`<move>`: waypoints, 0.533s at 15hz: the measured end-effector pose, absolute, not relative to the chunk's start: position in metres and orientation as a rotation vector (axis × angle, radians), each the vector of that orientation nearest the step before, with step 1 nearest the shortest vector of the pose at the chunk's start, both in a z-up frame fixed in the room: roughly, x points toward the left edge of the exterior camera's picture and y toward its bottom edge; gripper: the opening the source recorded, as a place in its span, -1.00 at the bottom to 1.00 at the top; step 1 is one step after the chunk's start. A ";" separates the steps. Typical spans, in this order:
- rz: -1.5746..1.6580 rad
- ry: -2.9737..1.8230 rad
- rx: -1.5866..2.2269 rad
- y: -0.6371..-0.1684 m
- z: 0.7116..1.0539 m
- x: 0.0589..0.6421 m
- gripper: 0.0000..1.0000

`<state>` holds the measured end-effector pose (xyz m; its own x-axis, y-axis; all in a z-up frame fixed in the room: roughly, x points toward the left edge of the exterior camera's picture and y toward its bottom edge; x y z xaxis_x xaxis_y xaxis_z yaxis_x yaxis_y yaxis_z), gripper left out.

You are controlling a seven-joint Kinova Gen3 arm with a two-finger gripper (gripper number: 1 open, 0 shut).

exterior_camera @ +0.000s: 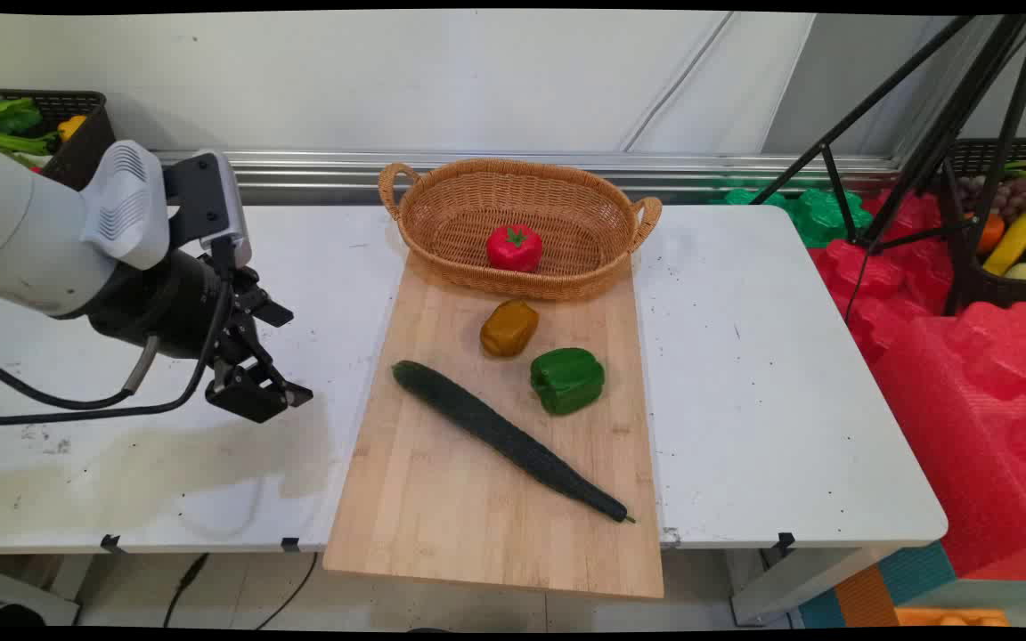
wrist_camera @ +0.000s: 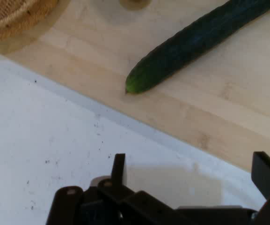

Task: Pick up the cucumber from the cutting board

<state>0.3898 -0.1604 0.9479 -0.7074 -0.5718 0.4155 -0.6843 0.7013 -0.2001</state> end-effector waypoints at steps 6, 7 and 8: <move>0.501 -2.612 0.919 -0.161 0.952 0.384 1.00; 0.497 -2.623 0.897 -0.161 0.953 0.384 1.00; 0.490 -2.634 0.878 -0.161 0.952 0.384 1.00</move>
